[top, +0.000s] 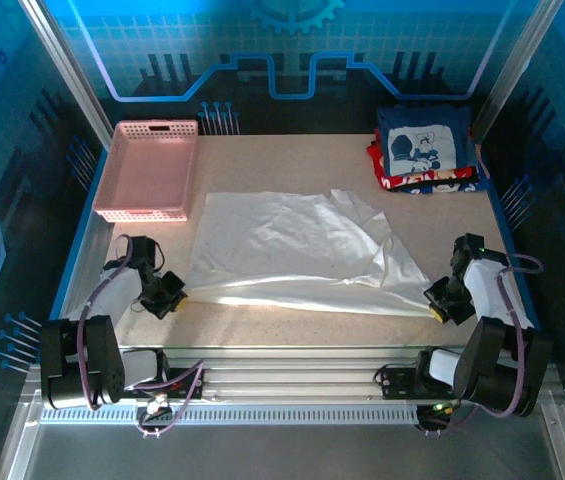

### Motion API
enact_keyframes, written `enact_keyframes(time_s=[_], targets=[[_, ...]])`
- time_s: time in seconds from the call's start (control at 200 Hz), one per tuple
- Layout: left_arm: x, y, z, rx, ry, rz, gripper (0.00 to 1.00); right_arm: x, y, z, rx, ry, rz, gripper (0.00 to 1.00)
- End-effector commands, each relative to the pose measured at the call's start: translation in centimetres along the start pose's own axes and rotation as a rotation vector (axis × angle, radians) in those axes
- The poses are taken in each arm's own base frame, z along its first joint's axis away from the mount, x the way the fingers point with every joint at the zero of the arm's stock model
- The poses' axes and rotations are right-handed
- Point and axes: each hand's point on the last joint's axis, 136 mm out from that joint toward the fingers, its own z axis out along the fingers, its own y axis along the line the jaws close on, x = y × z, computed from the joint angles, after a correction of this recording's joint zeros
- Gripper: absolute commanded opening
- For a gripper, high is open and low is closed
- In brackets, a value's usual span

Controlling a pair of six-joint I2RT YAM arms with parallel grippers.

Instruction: Fold and stack the t-shirts

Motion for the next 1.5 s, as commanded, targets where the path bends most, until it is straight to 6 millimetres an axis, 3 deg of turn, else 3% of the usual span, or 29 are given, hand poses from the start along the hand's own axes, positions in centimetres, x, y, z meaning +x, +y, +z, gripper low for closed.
enact_keyframes(time_s=[0.0, 0.185, 0.885, 0.975, 1.025, 1.055, 1.115, 1.206, 1.361, 1.451, 1.496], targets=[[1.8, 1.9, 0.7, -0.032, 0.050, -0.095, 0.00, 0.6, -1.7, 0.3, 0.058, 0.011, 0.017, 0.00], [1.9, 2.5, 0.1, -0.066, 0.017, -0.113, 0.00, 0.0, -2.1, 0.0, 0.077, -0.008, 0.026, 0.00], [5.6, 3.6, -1.8, -0.185, -0.026, -0.083, 0.00, -0.3, -4.5, -0.4, 0.206, -0.033, 0.088, 0.00], [5.6, 3.7, -1.7, -0.204, -0.021, -0.081, 0.00, -0.3, -4.4, -0.1, 0.211, -0.027, 0.085, 0.04], [5.6, 3.7, -1.5, -0.211, -0.013, -0.081, 0.00, -0.4, -4.3, -0.2, 0.205, -0.030, 0.085, 0.16], [5.6, 3.6, -1.6, -0.211, -0.011, -0.078, 0.11, -0.5, -4.1, -0.3, 0.192, -0.035, 0.084, 0.29], [5.4, 3.5, -1.8, -0.206, -0.021, -0.074, 0.44, -0.9, -3.4, -0.8, 0.147, -0.054, 0.077, 0.50], [4.9, 2.7, -2.8, -0.184, -0.054, -0.067, 0.69, -1.2, -1.6, -2.1, 0.038, -0.077, 0.046, 0.58], [3.6, -0.1, -6.0, -0.128, -0.113, -0.020, 0.81, 0.0, 2.9, -5.6, -0.191, -0.102, -0.107, 0.63], [2.4, -3.0, -8.3, -0.055, -0.177, 0.049, 0.83, 2.4, 6.7, -7.3, -0.309, -0.076, -0.291, 0.65], [1.8, -5.0, -9.5, -0.006, -0.215, 0.109, 0.89, 4.4, 8.1, -6.9, -0.317, -0.029, -0.389, 0.65]])
